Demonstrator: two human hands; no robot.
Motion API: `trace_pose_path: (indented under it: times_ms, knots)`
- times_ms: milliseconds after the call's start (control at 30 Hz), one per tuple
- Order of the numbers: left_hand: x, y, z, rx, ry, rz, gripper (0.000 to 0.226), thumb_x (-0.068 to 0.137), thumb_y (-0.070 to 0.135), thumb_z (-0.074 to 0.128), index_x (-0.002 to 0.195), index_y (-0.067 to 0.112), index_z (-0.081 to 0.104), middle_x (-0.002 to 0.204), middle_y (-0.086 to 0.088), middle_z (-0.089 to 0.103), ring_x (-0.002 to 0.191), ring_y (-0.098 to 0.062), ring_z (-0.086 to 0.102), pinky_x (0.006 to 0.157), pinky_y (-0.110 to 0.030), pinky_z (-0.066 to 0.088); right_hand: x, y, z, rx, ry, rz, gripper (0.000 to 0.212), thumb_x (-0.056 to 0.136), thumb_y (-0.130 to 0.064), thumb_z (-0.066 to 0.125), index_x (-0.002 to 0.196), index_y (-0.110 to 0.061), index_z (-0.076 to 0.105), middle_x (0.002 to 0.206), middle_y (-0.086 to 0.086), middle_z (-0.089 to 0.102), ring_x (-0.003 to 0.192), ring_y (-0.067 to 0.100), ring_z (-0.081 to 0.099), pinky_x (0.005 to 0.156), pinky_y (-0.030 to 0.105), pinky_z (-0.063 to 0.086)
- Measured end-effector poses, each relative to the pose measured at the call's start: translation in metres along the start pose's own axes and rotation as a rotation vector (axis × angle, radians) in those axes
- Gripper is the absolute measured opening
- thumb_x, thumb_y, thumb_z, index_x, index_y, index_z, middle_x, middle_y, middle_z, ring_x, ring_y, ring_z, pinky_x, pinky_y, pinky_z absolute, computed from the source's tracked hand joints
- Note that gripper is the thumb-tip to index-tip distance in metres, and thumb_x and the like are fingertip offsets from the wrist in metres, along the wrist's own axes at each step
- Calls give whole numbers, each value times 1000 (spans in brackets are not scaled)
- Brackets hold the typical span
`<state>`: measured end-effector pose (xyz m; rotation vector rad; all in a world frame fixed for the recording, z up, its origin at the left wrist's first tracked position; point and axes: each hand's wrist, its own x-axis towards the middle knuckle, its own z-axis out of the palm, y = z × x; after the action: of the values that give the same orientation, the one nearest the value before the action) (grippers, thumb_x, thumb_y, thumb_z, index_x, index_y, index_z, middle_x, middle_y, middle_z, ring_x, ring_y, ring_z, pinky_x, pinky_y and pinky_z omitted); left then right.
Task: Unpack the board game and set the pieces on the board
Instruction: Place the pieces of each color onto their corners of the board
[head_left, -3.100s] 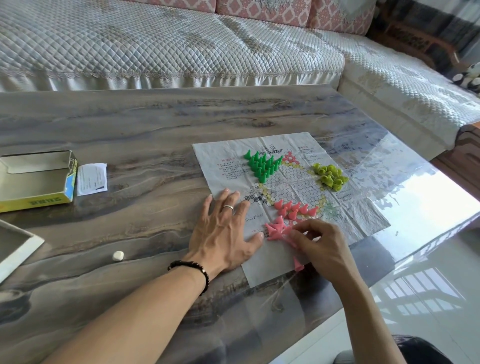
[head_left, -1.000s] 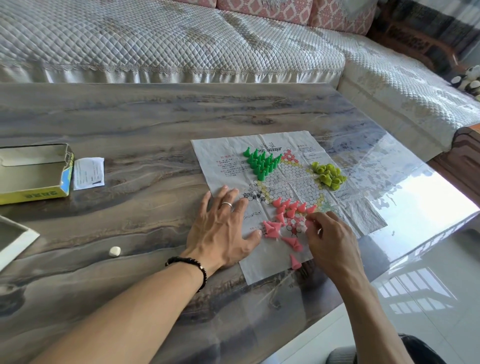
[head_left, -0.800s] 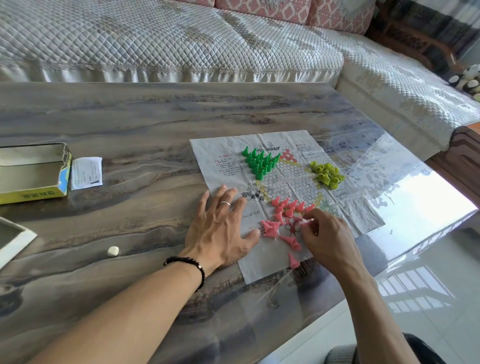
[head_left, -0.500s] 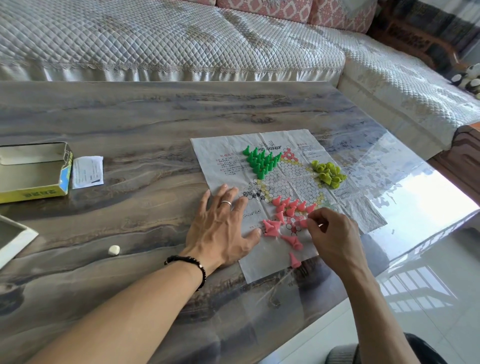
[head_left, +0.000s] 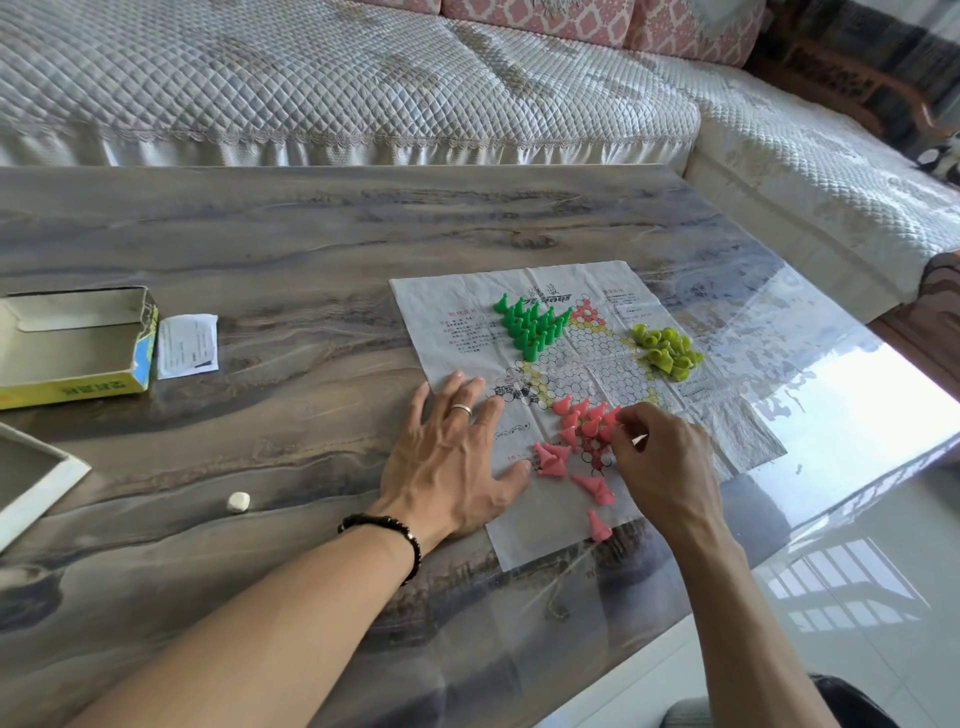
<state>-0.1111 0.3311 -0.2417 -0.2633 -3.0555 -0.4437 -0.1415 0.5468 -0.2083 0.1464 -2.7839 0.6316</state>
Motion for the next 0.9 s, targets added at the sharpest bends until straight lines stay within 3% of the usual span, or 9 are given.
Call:
trace_pose_path:
  times_ms: [133, 233, 367, 467, 567, 733, 900]
  knots:
    - [0, 0, 0, 3, -6, 5, 80, 86, 68, 29, 151, 21, 23, 162, -6, 15, 150, -23, 3, 120, -50, 6, -8, -6, -8, 29, 69, -48, 12, 82, -15, 71, 94, -12, 72, 77, -5, 67, 64, 10, 60, 66, 28, 52]
    - [0, -1, 1, 18, -9, 9, 82, 87, 70, 25, 152, 21, 22, 162, -6, 15, 149, -23, 3, 120, -50, 6, -14, -16, -7, 66, -45, -194, 15, 82, -10, 72, 96, -14, 72, 82, -7, 68, 64, 3, 57, 62, 23, 51]
    - [1, -3, 3, 54, -18, 12, 84, 87, 74, 17, 153, 21, 19, 162, -5, 14, 150, -24, 3, 120, -51, 7, -13, -22, -2, 32, -131, -281, 20, 88, -12, 65, 106, -17, 70, 93, -1, 70, 70, 12, 62, 60, 31, 54]
    - [1, -1, 3, 42, -10, 7, 82, 88, 72, 21, 152, 21, 20, 162, -4, 14, 150, -23, 3, 120, -51, 6, -11, -24, 0, -49, -172, -314, 22, 91, -15, 61, 110, -15, 69, 97, 1, 70, 74, 17, 62, 58, 25, 45]
    - [1, -1, 3, 33, -7, 3, 82, 87, 71, 23, 152, 21, 21, 162, -4, 15, 150, -23, 2, 120, -51, 6, -8, -23, 2, -58, -200, -305, 19, 87, -15, 63, 105, -14, 70, 95, 1, 68, 79, 19, 62, 63, 30, 49]
    - [3, -1, 4, 34, -10, -9, 84, 86, 73, 23, 152, 22, 21, 162, -4, 14, 150, -23, 1, 121, -50, 1, -12, -17, 1, -7, -235, -268, 8, 84, -16, 67, 87, -21, 62, 83, -6, 62, 69, 15, 55, 61, 37, 50]
    - [1, -1, 1, 16, -17, -2, 82, 86, 70, 24, 152, 21, 22, 162, -5, 13, 150, -23, 1, 120, -51, 3, -17, -11, -10, 169, -223, -118, 14, 89, -14, 63, 88, -26, 56, 72, -10, 64, 65, 5, 59, 58, 27, 49]
